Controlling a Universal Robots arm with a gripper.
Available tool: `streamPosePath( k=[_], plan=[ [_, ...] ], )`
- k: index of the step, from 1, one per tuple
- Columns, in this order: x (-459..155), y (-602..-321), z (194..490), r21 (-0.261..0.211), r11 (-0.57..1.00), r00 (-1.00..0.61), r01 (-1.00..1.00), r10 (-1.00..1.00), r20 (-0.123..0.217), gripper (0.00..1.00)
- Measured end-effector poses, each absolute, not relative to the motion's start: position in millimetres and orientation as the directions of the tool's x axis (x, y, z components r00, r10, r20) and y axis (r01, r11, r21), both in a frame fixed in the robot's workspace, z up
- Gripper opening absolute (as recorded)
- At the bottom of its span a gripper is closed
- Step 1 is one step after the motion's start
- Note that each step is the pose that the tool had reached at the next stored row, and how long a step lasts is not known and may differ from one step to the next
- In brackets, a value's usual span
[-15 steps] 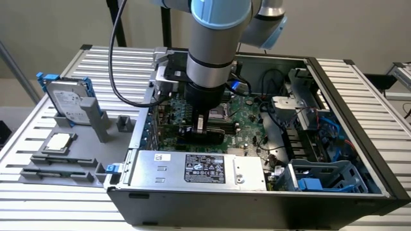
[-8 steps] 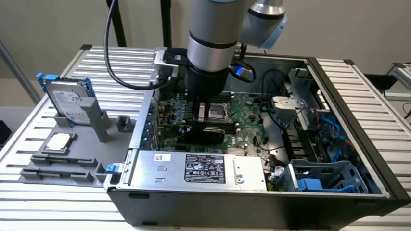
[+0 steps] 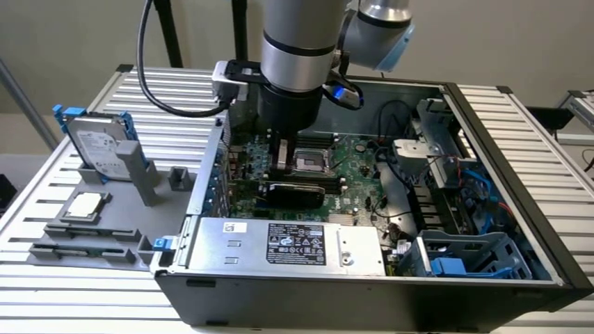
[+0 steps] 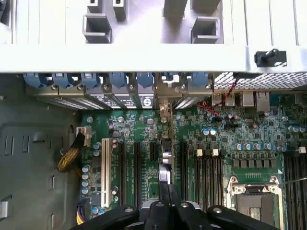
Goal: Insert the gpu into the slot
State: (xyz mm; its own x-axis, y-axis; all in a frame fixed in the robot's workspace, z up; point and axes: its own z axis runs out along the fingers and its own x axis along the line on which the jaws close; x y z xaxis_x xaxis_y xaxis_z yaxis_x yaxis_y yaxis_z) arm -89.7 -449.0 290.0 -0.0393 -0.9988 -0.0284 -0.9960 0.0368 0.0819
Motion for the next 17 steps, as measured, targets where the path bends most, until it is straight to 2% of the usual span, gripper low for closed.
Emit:
streamPosePath(
  k=[1,12,17],
  plan=[
    [-91,-449,290,0.094,0.037,-0.039,-0.995,-0.999,-0.027,0.11],
    [-101,-449,290,0.256,0.039,-0.041,-0.966,-0.999,-0.002,0.11],
    [-103,-449,290,0.31,0.043,-0.039,-0.95,-0.999,0.018,0.11]
  ],
)
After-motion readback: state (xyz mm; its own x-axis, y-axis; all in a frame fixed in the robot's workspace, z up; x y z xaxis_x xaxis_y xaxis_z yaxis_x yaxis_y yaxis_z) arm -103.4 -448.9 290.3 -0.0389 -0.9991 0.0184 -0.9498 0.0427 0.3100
